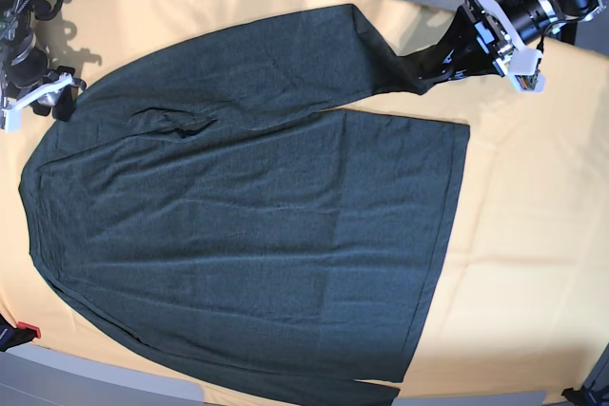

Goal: Fold the T-shirt properly
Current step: 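Move the right gripper down and grasp the shirt's collar corner, then drag the held sleeve with the left gripper across the shirt body toward the hem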

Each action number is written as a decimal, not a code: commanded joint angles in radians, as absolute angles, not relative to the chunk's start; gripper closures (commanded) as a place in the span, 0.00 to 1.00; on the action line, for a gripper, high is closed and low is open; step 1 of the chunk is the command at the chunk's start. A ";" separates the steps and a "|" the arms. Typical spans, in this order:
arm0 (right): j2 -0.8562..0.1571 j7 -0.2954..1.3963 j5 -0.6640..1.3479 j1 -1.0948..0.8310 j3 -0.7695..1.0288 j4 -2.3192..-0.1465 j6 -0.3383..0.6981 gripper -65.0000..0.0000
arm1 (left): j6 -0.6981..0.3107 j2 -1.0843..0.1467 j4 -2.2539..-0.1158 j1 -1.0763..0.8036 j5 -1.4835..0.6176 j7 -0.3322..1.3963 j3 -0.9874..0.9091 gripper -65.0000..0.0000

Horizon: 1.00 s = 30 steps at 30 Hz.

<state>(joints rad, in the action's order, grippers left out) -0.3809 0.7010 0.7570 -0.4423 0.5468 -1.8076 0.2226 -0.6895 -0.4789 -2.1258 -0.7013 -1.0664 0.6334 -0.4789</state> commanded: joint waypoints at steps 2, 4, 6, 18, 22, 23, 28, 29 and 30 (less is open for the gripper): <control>-0.397 0.679 0.768 -0.432 0.556 -1.823 0.216 0.58 | -0.698 -0.488 -2.140 -0.706 -1.090 0.611 -0.486 1.00; -0.390 0.679 0.783 -0.432 0.556 -1.820 0.212 0.58 | -0.698 -0.488 -2.140 -0.706 -1.090 0.611 -0.486 1.00; -0.377 0.679 0.792 -0.432 0.556 -1.810 0.213 0.58 | -0.698 -0.487 -2.140 -0.706 -1.090 0.611 -0.486 1.00; -0.348 0.675 0.815 -0.387 0.556 -1.687 0.217 0.58 | -0.698 -0.488 -2.140 -0.706 -1.090 0.611 -0.486 1.00; -0.344 0.675 0.812 -0.365 0.555 -1.649 0.212 0.61 | -0.698 -0.488 -2.140 -0.703 -1.105 0.611 -0.486 1.00; -0.344 0.674 0.811 -0.366 0.555 -1.648 0.204 0.66 | -0.698 -0.488 -2.140 -0.703 -1.105 0.611 -0.486 1.00; -0.345 0.667 0.752 -0.366 0.556 -1.648 0.214 1.00 | -0.698 -0.488 -2.140 -0.703 -1.105 0.611 -0.486 1.00; -0.345 0.666 0.751 -0.366 0.556 -1.648 0.220 1.00 | -0.698 -0.488 -2.140 -0.702 -1.105 0.610 -0.486 1.00; -0.346 0.666 0.751 -0.366 0.556 -1.648 0.231 1.00 | -0.698 -0.488 -2.140 -0.700 -1.107 0.608 -0.486 1.00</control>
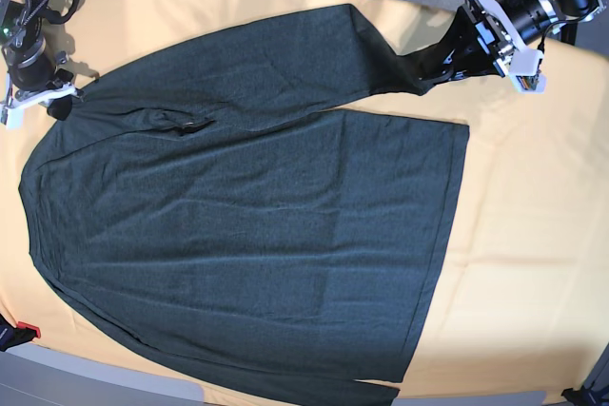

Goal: Fold the T-shirt properly
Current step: 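Drag the held sleeve with the left gripper across the shirt body toward the hem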

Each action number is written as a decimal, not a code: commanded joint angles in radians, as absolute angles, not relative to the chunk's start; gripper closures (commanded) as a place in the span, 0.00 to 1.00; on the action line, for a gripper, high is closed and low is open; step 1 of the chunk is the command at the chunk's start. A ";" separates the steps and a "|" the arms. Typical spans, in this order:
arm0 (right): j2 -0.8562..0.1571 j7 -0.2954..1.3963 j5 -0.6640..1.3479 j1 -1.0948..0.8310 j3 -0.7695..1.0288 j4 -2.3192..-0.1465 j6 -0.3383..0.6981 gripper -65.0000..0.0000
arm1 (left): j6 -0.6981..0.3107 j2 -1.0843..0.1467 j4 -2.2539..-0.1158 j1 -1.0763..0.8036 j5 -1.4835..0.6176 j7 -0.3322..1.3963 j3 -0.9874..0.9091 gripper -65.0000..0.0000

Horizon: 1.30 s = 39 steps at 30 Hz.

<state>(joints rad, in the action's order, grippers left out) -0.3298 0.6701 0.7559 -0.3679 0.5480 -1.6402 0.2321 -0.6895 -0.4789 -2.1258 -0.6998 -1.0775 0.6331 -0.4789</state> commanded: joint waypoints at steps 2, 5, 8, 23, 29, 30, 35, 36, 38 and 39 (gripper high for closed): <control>-0.347 0.666 0.751 -0.366 0.556 -1.648 0.269 1.00 | -0.698 -0.488 -2.141 -0.697 -1.123 0.607 -0.487 1.00; -0.347 0.666 0.751 -0.366 0.556 -1.648 0.323 1.00 | -0.698 -0.488 -2.143 -0.677 -1.175 0.611 -0.487 1.00; -0.347 0.651 0.750 -0.366 0.556 -1.649 0.361 1.00 | -0.698 -0.488 -2.149 -0.637 -1.188 0.625 -0.487 1.00; -0.347 0.648 0.715 -0.366 0.556 -1.649 0.401 1.00 | -0.698 -0.488 -2.199 -0.458 -1.175 0.629 -0.486 1.00; -0.347 0.648 0.675 -0.367 0.556 -1.649 0.401 1.00 | -0.698 -0.488 -2.199 -0.349 -1.156 0.625 -0.480 1.00; -0.347 0.648 0.675 -0.366 0.556 -1.649 0.401 1.00 | -0.698 -0.488 -2.199 -0.328 -1.154 0.626 -0.472 1.00; -0.347 0.647 0.675 -0.366 0.556 -1.649 0.402 1.00 | -0.698 -0.503 -2.186 -0.223 -1.034 0.582 -0.349 1.00; -0.347 0.647 0.675 -0.366 0.556 -1.649 0.402 1.00 | -0.698 -0.508 -2.178 -0.198 -1.001 0.568 -0.313 1.00; -0.347 0.647 0.659 -0.366 0.556 -1.649 0.402 1.00 | -0.698 -0.519 -2.154 -0.144 -0.944 0.543 -0.244 1.00; -0.347 0.647 0.644 -0.366 0.556 -1.649 0.404 1.00 | -0.698 -0.519 -2.136 -0.114 -0.925 0.535 -0.215 1.00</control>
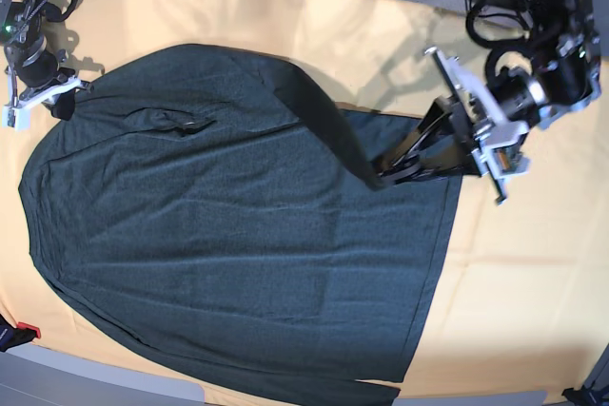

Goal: Fold the T-shirt properly
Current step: 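Drag the held sleeve with the left gripper across the shirt body toward the hem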

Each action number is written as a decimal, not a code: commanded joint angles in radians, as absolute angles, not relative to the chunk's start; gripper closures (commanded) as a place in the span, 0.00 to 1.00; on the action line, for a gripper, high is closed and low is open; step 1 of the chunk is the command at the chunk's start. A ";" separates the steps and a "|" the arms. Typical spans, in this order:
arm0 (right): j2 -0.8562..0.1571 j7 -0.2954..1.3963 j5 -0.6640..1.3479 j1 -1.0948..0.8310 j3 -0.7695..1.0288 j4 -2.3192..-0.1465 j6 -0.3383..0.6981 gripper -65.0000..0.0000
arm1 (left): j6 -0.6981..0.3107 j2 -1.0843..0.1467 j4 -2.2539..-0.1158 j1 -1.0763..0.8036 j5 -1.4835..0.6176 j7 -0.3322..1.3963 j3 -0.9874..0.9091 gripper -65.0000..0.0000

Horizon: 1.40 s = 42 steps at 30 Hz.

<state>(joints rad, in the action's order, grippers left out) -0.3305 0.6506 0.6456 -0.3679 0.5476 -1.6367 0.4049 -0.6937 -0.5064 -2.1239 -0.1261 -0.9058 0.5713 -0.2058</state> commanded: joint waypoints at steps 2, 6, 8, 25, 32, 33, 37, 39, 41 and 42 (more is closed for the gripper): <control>-0.347 0.644 0.624 -0.367 0.556 -1.649 0.405 1.00 | -0.698 -0.521 -2.090 -0.054 -0.916 0.524 -0.165 1.00; -0.347 0.640 0.622 -0.369 0.556 -1.649 0.405 1.00 | -0.698 -0.520 -1.979 0.082 -0.917 0.523 -0.084 1.00; -0.347 0.640 0.622 -0.369 0.556 -1.649 0.405 1.00 | -0.698 -0.520 -1.917 0.153 -0.926 0.523 -0.045 1.00; -0.346 0.632 0.593 -0.369 0.556 -1.649 0.405 1.00 | -0.698 -0.344 -1.328 0.617 -0.993 0.530 0.128 1.00; -0.346 0.629 0.567 -0.369 0.556 -1.649 0.405 1.00 | -0.698 -0.323 -1.320 0.744 -1.113 0.636 0.129 1.00; -0.346 0.629 0.567 -0.369 0.556 -1.649 0.405 1.00 | -0.698 -0.323 -1.320 0.762 -1.113 0.637 0.129 1.00; -0.346 0.628 0.567 -0.369 0.556 -1.649 0.405 1.00 | -0.698 -0.323 -1.320 0.813 -1.096 0.636 0.129 1.00; -0.346 0.628 0.567 -0.369 0.556 -1.649 0.405 1.00 | -0.698 -0.321 -1.320 0.821 -1.065 0.619 0.129 1.00; -0.346 0.628 0.567 -0.369 0.556 -1.649 0.405 1.00 | -0.698 -0.315 -1.320 0.821 -1.013 0.590 0.131 1.00; -0.346 0.628 0.567 -0.369 0.556 -1.649 0.405 1.00 | -0.698 -0.313 -1.320 0.821 -0.989 0.575 0.131 1.00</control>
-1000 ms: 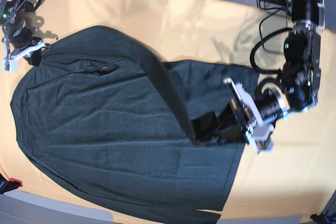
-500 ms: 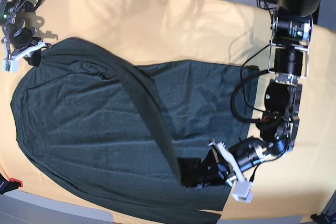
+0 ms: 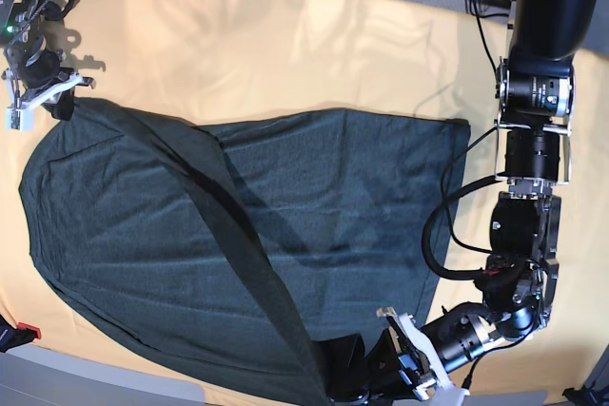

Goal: Fold the T-shirt properly
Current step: 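Drag the held sleeve with the left gripper across the shirt body toward the hem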

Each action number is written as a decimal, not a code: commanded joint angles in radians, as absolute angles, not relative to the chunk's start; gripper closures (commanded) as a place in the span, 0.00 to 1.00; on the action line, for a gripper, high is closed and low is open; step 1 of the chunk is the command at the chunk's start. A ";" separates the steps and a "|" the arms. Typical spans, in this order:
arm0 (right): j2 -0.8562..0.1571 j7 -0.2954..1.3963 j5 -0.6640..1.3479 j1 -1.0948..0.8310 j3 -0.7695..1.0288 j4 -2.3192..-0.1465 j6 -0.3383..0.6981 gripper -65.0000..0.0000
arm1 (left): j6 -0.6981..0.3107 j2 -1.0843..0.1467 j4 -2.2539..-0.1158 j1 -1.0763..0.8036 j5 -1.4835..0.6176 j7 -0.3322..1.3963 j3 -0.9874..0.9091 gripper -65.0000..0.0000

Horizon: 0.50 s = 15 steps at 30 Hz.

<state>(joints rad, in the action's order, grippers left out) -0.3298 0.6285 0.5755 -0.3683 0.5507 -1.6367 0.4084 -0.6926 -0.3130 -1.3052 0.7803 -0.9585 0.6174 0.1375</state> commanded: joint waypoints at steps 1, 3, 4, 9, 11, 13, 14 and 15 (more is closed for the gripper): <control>-0.346 0.628 0.567 -0.369 0.556 -1.649 0.405 1.00 | -0.698 -0.311 -1.320 0.821 -0.973 0.560 0.131 1.00; -0.346 0.628 0.567 -0.369 0.556 -1.649 0.405 1.00 | -0.698 -0.308 -1.320 0.824 -0.932 0.525 0.131 1.00; -0.346 0.629 0.567 -0.369 0.556 -1.649 0.405 1.00 | -0.698 -0.307 -1.320 0.825 -0.908 0.514 0.131 1.00; -0.346 0.629 0.567 -0.369 0.556 -1.649 0.405 1.00 | -0.698 -0.302 -1.320 0.829 -0.863 0.486 0.131 1.00; -0.346 0.629 0.567 -0.369 0.556 -1.649 0.405 1.00 | -0.692 -0.302 -1.320 0.829 -0.858 0.485 0.131 1.00; -0.346 0.629 0.567 -0.369 0.556 -1.649 0.405 1.00 | -0.685 -0.302 -1.320 0.829 -0.818 0.456 0.131 1.00; -0.346 0.629 0.567 -0.369 0.556 -1.649 0.405 1.00 | -0.677 -0.302 -1.320 0.830 -0.798 0.437 0.131 1.00; -0.346 0.629 0.567 -0.369 0.556 -1.649 0.405 1.00 | -0.660 -0.302 -1.320 0.831 -0.780 0.421 0.131 1.00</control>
<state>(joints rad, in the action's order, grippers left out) -0.3298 0.6285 0.5755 -0.3683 0.5507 -1.6367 0.4080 -0.6617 -0.2996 -1.3052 0.7849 -0.7601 0.4583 0.1375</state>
